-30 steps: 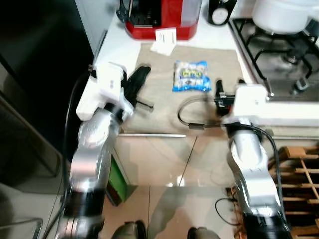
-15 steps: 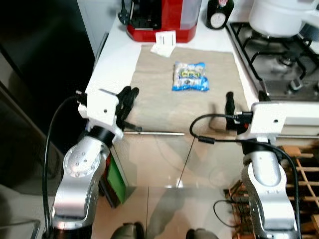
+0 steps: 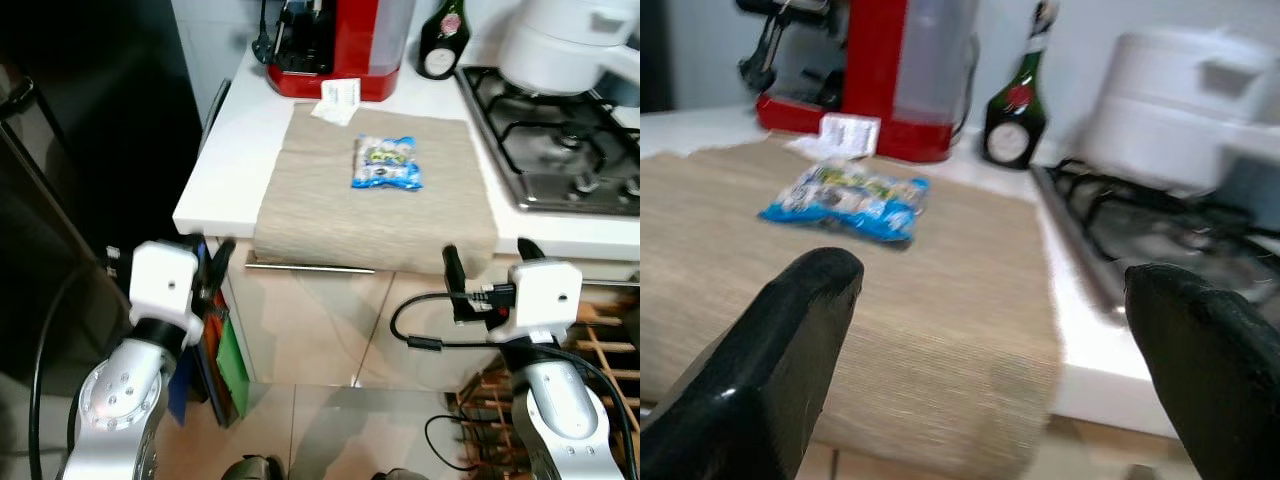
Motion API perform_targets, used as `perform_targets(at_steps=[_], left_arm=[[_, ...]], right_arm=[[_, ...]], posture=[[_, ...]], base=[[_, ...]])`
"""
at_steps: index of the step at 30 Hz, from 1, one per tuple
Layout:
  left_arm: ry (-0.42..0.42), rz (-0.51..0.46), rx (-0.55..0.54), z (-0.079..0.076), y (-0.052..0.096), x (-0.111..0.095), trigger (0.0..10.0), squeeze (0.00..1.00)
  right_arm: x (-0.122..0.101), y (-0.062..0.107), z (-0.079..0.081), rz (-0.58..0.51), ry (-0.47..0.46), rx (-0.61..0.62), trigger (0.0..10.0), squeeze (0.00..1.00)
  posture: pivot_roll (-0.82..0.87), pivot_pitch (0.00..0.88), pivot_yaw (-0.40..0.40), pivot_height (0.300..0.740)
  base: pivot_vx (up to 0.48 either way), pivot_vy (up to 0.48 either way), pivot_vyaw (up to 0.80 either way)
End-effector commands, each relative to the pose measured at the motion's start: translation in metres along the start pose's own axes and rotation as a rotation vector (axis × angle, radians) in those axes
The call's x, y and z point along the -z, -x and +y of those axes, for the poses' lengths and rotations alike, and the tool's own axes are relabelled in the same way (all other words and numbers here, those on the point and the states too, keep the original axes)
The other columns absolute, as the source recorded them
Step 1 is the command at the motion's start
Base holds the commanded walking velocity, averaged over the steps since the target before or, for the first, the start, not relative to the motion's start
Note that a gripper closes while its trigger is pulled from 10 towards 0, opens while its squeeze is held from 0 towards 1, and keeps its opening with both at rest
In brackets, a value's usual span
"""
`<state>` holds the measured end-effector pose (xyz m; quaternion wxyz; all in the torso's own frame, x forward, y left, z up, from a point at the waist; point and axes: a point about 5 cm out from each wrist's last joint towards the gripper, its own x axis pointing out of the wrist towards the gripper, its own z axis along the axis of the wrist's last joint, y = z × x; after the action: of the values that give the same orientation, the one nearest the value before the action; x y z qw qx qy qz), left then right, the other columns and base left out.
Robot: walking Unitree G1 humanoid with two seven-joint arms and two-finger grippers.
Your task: Restocking fridge
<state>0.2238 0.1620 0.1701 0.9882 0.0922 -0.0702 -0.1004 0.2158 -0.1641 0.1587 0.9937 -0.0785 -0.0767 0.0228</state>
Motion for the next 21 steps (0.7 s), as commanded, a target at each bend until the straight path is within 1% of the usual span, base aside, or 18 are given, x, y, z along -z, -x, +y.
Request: perform_targets(at_steps=[1, 3, 4, 5, 6, 9, 10, 12, 14, 16, 21], left_arm=[[0.018, 0.018, 0.005, -0.002, 0.000, 0.002, 10.0, 1.00], [0.048, -0.034, 0.022, 0.000, -0.005, -0.007, 10.0, 1.00], [0.051, -0.056, 0.027, 0.000, -0.009, -0.012, 10.0, 0.91], [0.051, -0.056, 0.027, 0.000, -0.009, -0.012, 10.0, 0.91], [0.019, -0.137, 0.024, 0.003, -0.023, -0.028, 10.0, 0.00], [-0.011, -0.201, 0.013, 0.005, -0.032, -0.041, 10.0, 0.00], [-0.011, -0.201, 0.013, 0.005, -0.032, -0.041, 10.0, 0.00], [-0.044, -0.263, -0.015, 0.008, -0.038, -0.053, 10.0, 0.00], [-0.057, -0.324, -0.071, 0.017, -0.046, -0.065, 10.0, 0.00], [-0.058, -0.351, -0.088, 0.020, -0.053, -0.071, 10.0, 0.00], [-0.057, -0.370, -0.071, 0.019, -0.064, -0.076, 10.0, 0.00]], right_arm=[[-0.003, -0.001, 0.000, -0.008, -0.009, 0.008, 10.0, 1.00], [-0.005, -0.004, -0.003, -0.021, 0.034, 0.046, 10.0, 1.00], [-0.007, -0.008, -0.005, -0.032, 0.041, 0.066, 10.0, 1.00], [-0.007, -0.008, -0.005, -0.032, 0.041, 0.066, 10.0, 1.00], [-0.023, -0.021, -0.010, -0.128, 0.072, 0.106, 10.0, 0.00], [-0.040, -0.032, -0.013, -0.217, 0.090, 0.133, 10.0, 0.00], [-0.040, -0.032, -0.013, -0.217, 0.090, 0.133, 10.0, 0.00], [-0.057, -0.041, -0.016, -0.297, 0.106, 0.151, 10.0, 0.00], [-0.070, -0.051, -0.018, -0.349, 0.094, 0.166, 10.0, 0.00], [-0.073, -0.056, -0.017, -0.360, 0.088, 0.169, 10.0, 0.00], [-0.073, -0.065, -0.017, -0.363, 0.092, 0.174, 10.0, 0.00]], posture=[[-0.10, 0.023, 0.016, 0.740], [-0.10, 0.021, 0.017, 0.740], [-0.10, 0.021, 0.017, 0.740], [-0.10, 0.021, 0.017, 0.740], [-0.10, 0.011, 0.023, 0.740], [-0.11, 0.002, 0.026, 0.740], [-0.11, 0.002, 0.026, 0.740], [-0.11, 0.000, 0.028, 0.740], [-0.10, 0.000, 0.027, 0.740], [-0.10, 0.000, 0.024, 0.740], [-0.10, 0.000, 0.026, 0.740]], base=[[0.000, 0.000, 0.00], [0.000, 0.000, 0.00], [0.469, 0.000, 0.00], [0.469, 0.000, 0.00], [0.469, 0.000, 0.00], [0.469, 0.000, 0.00], [0.469, 0.000, 0.00], [0.469, 0.000, 0.00], [0.469, 0.000, 0.00], [0.469, 0.000, 0.00], [0.469, 0.000, 0.00]])
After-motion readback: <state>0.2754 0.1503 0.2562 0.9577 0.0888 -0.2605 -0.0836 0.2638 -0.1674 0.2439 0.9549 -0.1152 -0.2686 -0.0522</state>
